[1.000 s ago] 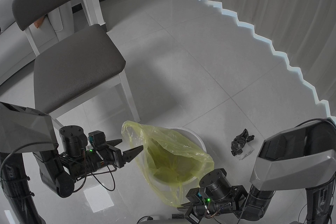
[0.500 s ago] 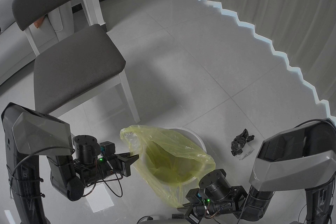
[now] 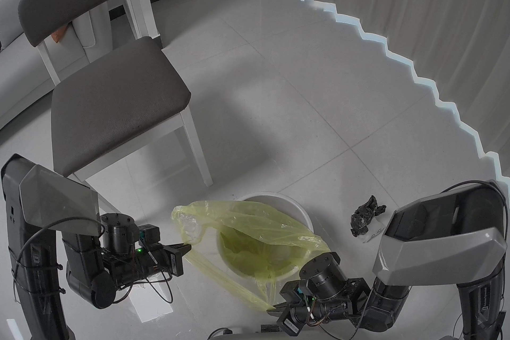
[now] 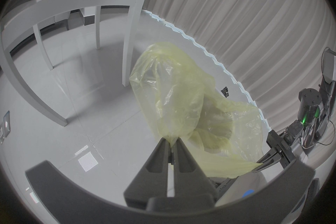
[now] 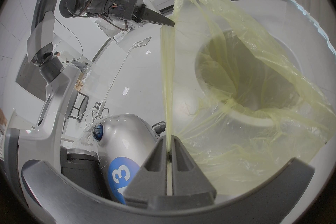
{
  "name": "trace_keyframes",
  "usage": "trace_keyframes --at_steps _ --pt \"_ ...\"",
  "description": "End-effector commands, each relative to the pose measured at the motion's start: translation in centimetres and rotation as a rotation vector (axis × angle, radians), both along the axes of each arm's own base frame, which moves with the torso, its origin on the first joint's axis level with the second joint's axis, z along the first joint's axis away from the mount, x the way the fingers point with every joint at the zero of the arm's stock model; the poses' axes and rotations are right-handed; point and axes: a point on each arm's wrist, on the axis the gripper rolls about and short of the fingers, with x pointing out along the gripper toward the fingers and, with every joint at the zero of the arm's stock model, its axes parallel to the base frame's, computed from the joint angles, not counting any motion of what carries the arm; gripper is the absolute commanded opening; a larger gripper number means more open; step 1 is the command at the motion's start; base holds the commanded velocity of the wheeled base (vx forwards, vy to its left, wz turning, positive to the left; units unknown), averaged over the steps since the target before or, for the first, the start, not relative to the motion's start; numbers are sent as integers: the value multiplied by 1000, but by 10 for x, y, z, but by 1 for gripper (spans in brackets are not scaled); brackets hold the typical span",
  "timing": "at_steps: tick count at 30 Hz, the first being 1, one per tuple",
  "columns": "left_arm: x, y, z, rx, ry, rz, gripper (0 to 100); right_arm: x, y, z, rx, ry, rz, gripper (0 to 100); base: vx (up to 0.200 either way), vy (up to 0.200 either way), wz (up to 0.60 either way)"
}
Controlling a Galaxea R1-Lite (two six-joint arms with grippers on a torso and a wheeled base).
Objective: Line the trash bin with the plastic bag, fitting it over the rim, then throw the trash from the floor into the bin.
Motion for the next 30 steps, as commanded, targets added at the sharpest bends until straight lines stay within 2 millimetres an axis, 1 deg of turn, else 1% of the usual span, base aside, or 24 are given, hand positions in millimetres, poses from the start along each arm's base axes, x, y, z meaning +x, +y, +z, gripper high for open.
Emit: trace_keyframes --at_steps 1,5,6,8,12,14,15,16,17,18,19,21,22,24,26,27,29,30 --pt "10 -2 -16 4 18 5 0 10 -3 -10 -10 9 -29 0 0 0 0" --pt "28 -7 -36 2 16 1 0 25 -9 -16 -11 10 -74 0 0 0 0" --pt "29 -7 -36 1 15 3 0 26 -10 -16 -11 10 -75 0 0 0 0" --pt "38 -9 -46 0 12 3 0 31 -13 -17 -15 13 -93 0 0 0 0" --pt "44 -11 -52 -2 10 2 0 34 -12 -17 -33 31 -97 0 0 0 0" --pt "43 -11 -53 -1 16 1 0 33 -13 -18 -50 42 -92 0 0 0 0" --pt "43 -11 -53 -1 16 1 0 33 -13 -18 -50 42 -92 100 0 0 0" --pt "40 -12 -53 1 20 -4 0 31 -13 -17 -54 45 -88 100 0 0 0" --pt "39 -12 -52 0 21 -7 100 29 -13 -16 -56 45 -84 100 0 0 0" --pt "39 -12 -52 0 21 -7 100 29 -13 -16 -56 45 -84 100 0 0 0" --pt "36 -12 -50 -3 18 -9 100 24 -15 -8 -60 27 -91 100 0 0 0" --pt "35 -12 -49 -6 15 -9 100 22 -16 -4 -63 22 -95 100 0 0 0" --pt "29 -10 -45 -11 8 -8 100 12 -20 8 -61 8 -84 100 0 0 0" --pt "20 -7 -43 -9 15 -6 100 2 -24 22 -52 -2 -76 100 0 0 0" --pt "11 -3 -40 2 34 -3 100 -5 -32 39 -33 -20 -77 100 0 0 0" --pt "11 -2 -39 2 34 -1 100 -6 -32 41 -29 -25 -77 100 0 0 0" --pt "4 4 -29 -5 38 15 100 -11 -42 66 16 -66 -89 100 0 0 0" --pt "3 8 -27 -7 38 23 100 -12 -44 73 28 -78 -94 100 0 0 0"
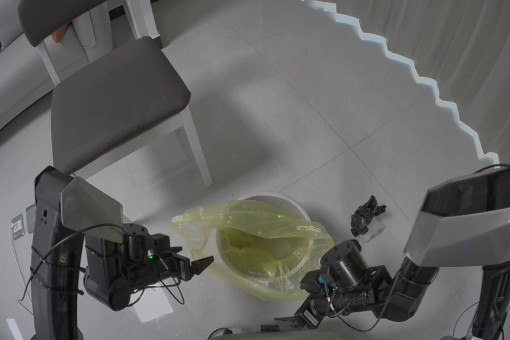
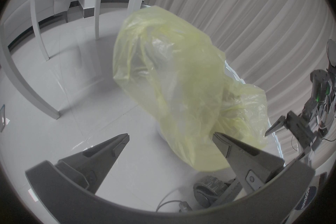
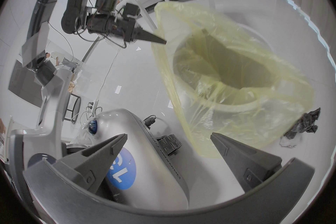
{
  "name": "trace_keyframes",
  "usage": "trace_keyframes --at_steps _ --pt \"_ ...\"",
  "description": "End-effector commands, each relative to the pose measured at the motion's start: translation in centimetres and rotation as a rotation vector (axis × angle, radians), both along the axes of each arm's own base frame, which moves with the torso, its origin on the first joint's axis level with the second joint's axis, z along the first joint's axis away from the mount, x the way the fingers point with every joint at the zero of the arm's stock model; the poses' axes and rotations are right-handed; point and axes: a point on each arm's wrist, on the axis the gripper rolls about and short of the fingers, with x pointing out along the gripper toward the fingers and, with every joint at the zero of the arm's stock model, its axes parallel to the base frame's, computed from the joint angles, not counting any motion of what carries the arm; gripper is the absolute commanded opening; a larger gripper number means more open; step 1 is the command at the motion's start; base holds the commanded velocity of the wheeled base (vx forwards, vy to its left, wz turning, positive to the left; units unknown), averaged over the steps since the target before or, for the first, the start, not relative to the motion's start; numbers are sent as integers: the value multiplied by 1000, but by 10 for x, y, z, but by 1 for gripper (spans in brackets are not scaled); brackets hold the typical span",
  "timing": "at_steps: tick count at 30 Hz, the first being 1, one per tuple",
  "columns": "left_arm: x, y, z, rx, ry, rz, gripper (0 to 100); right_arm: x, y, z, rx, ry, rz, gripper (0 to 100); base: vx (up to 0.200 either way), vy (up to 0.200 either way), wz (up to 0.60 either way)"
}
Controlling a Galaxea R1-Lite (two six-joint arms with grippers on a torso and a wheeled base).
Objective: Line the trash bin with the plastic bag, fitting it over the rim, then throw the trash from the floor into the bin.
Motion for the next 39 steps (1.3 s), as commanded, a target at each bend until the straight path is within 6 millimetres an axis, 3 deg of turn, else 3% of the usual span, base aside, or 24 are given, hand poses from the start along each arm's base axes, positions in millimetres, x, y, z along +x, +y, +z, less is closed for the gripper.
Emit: trace_keyframes --at_steps 1,3,6,12,17,25,29,39 --pt "-16 15 19 -7 4 30 100 -17 -19 57 85 -91 -10 100 0 0 0" --pt "-16 16 19 -7 4 29 100 -17 -20 59 85 -91 -11 100 0 0 0" --pt "-20 23 29 -13 -8 47 100 -13 -29 78 91 -140 -68 100 0 0 0" --pt "-26 29 49 -35 -49 57 100 34 -27 100 116 -258 -121 100 0 0 0" --pt "-35 31 58 -37 -56 59 100 68 -20 81 -43 -321 -73 100 0 0 0" --pt "-43 34 64 -39 -51 68 100 96 -15 33 -235 -487 103 100 0 0 0" --pt "-41 38 69 -43 -74 88 100 111 -13 11 -263 -544 92 100 0 0 0" --pt "-41 43 76 -62 -93 114 100 135 -11 3 -270 -594 45 100 0 0 0"
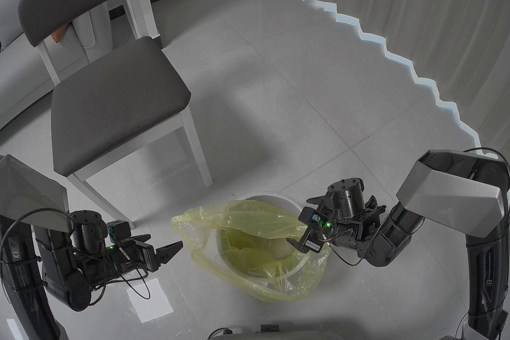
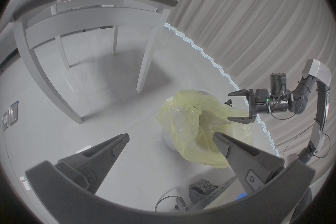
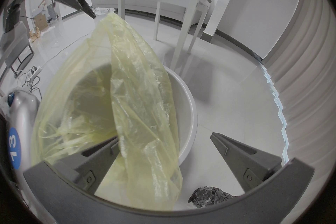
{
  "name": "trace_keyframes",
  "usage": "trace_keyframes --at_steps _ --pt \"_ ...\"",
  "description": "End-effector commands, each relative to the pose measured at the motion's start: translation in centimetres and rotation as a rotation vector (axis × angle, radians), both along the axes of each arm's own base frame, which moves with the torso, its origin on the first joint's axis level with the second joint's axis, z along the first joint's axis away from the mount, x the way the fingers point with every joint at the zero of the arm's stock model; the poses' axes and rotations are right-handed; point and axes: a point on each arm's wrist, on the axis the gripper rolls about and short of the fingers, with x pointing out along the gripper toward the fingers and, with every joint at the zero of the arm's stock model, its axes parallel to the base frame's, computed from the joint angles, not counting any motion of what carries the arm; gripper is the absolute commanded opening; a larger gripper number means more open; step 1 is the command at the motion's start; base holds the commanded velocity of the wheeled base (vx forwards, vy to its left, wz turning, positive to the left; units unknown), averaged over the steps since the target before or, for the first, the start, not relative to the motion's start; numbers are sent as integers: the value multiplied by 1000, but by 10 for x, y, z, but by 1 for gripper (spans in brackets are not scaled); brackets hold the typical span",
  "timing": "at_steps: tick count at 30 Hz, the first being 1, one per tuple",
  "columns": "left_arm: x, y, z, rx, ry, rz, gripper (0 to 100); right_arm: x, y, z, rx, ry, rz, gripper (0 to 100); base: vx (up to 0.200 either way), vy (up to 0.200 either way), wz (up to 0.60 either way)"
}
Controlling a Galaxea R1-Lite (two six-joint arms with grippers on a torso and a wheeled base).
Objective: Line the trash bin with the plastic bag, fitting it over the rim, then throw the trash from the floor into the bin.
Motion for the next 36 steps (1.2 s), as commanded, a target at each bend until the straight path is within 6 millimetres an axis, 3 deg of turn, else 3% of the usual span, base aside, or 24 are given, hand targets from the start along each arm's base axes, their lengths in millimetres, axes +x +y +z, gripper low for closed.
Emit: trace_keyframes --at_steps 1,2,3,13,17,25,31,36 --pt "1 4 8 -8 -41 19 100 8 0 -17 -18 12 -13 100 0 0 0" --pt "1 5 8 -8 -41 20 100 8 0 -16 -19 8 -11 100 0 0 0" --pt "1 5 8 -7 -39 22 100 9 1 -16 -19 6 -10 0 0 0 0" --pt "1 11 13 -11 -62 45 100 17 3 -4 -3 -41 -41 0 0 0 0" --pt "6 11 16 -13 -87 48 100 30 2 10 23 -88 -60 0 0 0 0" --pt "22 5 21 -61 -127 54 100 54 -4 21 40 -118 -99 0 0 0 0" --pt "32 -4 17 -67 -138 29 100 71 -5 7 44 -125 -120 0 0 0 0" --pt "32 -13 22 -84 -154 3 100 73 -2 1 45 -123 -121 0 0 0 0"
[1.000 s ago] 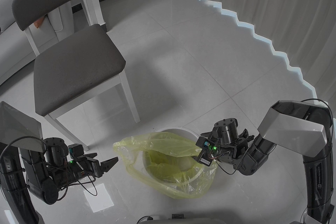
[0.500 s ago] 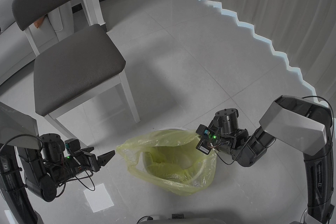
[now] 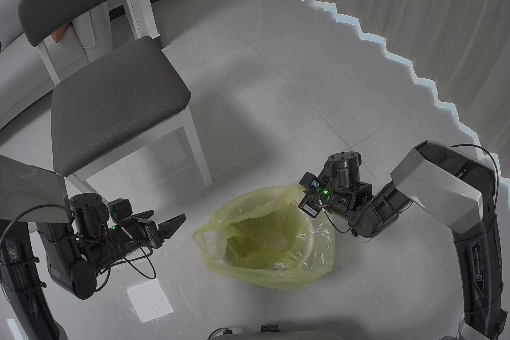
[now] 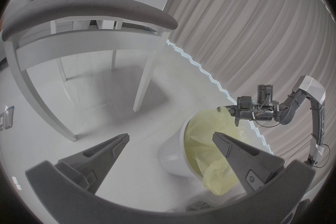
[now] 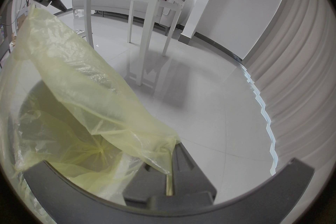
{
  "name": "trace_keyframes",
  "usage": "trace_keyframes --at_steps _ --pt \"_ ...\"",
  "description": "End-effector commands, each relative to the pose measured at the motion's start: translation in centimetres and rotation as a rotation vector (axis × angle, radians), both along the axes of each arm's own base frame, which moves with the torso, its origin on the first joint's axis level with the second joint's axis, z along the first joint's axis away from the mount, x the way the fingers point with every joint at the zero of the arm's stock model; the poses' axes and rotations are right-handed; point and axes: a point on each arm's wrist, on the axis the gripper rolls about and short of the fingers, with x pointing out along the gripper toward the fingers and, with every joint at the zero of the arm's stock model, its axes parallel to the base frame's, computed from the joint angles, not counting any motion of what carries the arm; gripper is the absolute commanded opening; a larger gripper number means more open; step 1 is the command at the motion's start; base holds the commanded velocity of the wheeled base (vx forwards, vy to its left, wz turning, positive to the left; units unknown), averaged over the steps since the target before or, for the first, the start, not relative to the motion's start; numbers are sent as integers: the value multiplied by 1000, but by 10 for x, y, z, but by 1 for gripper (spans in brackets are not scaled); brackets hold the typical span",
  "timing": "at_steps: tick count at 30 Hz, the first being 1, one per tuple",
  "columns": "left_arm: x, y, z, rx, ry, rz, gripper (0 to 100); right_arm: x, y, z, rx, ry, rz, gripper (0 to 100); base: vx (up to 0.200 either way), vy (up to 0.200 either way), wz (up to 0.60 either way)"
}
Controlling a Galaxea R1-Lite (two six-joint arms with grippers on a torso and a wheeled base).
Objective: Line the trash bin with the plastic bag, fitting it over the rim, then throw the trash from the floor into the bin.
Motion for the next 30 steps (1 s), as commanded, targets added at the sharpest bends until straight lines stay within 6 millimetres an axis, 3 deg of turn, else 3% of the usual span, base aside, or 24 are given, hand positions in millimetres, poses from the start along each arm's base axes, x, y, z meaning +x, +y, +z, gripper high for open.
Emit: trace_keyframes --at_steps 1,11,21,26,30 --pt "0 -9 5 -7 -32 -30 100 2 3 -10 -8 9 -4 0 0 0 0" --pt "-4 -25 13 -14 -62 -90 100 4 6 -3 -2 -12 -10 0 0 0 0" --pt "-9 -58 18 -20 -102 -207 100 -3 7 -3 4 4 -23 0 0 0 0" --pt "-13 -64 3 4 -50 -235 100 -8 7 0 3 11 -19 0 0 0 0" --pt "-5 -69 -25 71 -5 -263 100 -9 6 -1 -5 13 -36 0 0 0 0"
